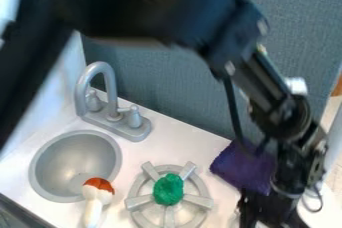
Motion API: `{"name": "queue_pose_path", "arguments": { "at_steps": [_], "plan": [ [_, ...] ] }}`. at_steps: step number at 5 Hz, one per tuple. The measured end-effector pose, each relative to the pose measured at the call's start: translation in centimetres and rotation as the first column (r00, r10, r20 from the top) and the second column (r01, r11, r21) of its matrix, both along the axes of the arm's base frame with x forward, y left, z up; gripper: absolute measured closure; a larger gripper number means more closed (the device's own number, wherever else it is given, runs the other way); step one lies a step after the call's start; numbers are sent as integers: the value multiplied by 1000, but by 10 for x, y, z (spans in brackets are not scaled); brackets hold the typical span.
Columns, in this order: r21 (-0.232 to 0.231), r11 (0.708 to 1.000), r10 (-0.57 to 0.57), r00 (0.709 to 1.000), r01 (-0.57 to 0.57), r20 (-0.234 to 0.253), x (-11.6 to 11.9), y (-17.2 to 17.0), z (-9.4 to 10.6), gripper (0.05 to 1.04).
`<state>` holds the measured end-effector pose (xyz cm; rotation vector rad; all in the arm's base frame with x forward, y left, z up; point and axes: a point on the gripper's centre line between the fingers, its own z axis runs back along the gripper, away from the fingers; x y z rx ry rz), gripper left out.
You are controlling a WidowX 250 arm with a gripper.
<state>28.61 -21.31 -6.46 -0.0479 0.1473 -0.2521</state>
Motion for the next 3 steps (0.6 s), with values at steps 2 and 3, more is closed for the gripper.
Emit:
{"name": "queue_pose_path", "arguments": {
  "at_steps": [2,3],
  "plan": [
    [-50,997,64,997,-62,46,21,28,48,85],
    [31,996,78,990,-82,115,46,40,50,85]
  ]
}}
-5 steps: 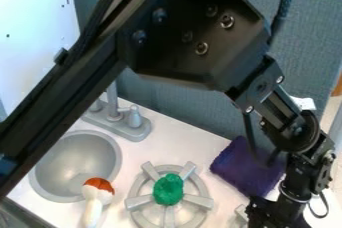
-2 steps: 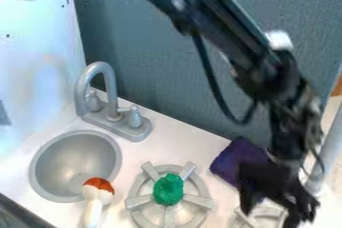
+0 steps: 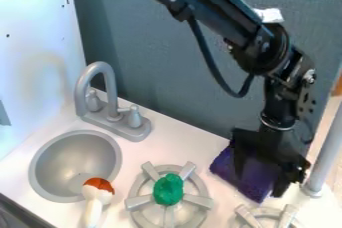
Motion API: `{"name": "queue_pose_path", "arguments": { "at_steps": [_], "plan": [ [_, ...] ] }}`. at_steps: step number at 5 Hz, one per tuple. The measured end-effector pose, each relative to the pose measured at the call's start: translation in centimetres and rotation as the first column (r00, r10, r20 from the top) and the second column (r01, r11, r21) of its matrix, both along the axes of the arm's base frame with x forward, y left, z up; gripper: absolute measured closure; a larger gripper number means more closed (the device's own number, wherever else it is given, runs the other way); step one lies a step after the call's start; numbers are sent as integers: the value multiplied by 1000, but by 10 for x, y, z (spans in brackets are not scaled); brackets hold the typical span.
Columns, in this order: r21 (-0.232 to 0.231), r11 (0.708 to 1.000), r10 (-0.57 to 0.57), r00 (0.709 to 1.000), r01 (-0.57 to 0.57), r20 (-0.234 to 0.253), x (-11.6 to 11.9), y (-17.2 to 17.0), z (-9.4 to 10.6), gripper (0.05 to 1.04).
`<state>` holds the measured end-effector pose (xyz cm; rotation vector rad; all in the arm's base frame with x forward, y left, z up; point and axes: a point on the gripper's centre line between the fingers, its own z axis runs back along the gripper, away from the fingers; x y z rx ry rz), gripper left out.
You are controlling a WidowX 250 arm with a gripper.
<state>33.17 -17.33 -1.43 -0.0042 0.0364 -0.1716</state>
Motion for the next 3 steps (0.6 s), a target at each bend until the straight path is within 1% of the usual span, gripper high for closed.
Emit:
{"name": "queue_pose_path", "arguments": {
  "at_steps": [1,2,3],
  "plan": [
    [74,997,-8,1000,6,29,18,17,-13,85],
    [175,984,-30,998,19,58,30,31,-22,85],
    [152,987,-67,994,54,82,37,33,-30,85]
  ]
}}
